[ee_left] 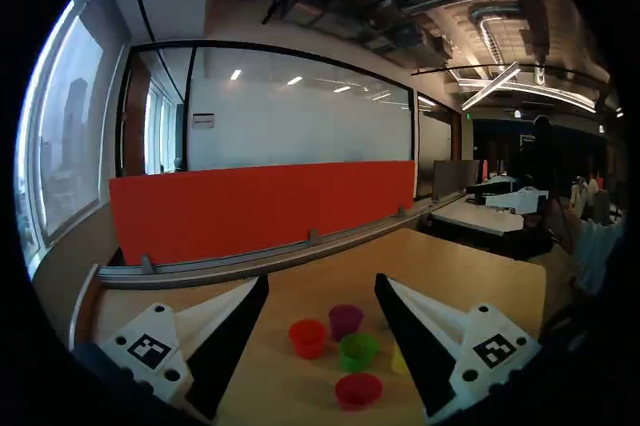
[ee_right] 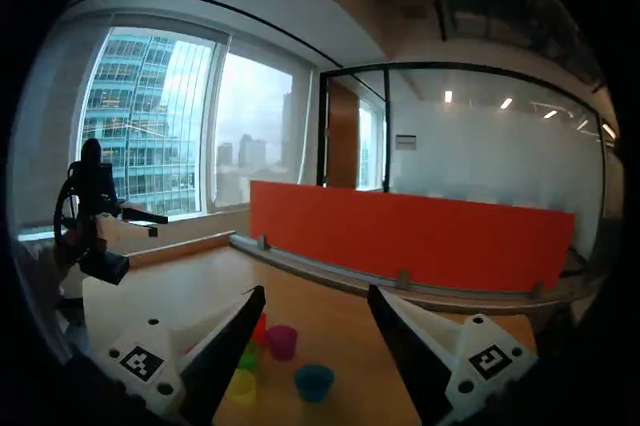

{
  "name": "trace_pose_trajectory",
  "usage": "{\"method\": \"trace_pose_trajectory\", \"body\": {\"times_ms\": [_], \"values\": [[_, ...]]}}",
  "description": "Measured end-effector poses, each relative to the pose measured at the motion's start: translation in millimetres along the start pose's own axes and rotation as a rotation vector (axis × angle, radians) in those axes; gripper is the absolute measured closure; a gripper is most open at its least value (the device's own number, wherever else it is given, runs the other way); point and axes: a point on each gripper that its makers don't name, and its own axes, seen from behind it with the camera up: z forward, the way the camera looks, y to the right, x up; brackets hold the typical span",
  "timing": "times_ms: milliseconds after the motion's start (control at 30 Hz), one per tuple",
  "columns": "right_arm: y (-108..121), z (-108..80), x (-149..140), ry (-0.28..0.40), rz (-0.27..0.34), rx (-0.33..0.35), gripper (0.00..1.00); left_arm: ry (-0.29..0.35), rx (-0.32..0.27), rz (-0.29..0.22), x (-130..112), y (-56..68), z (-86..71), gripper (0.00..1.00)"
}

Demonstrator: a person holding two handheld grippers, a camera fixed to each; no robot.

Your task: Pour water

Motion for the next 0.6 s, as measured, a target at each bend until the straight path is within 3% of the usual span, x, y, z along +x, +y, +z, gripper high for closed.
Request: {"method": "trace_pose_trajectory", "body": {"times_ms": [267,600], "values": [[-2.2,4.8,-18.3,-0.06,-0.022,0.023,0.0,-0.048,-0.06,0.021,-18.5,10.2,9.4,0.01],[-10.6,9.1,-41.6,-0.115,-0.046,0.054,0.0,-0.116,-0.108,0.043,-44.8,14.3,22.2,0.01]]}}
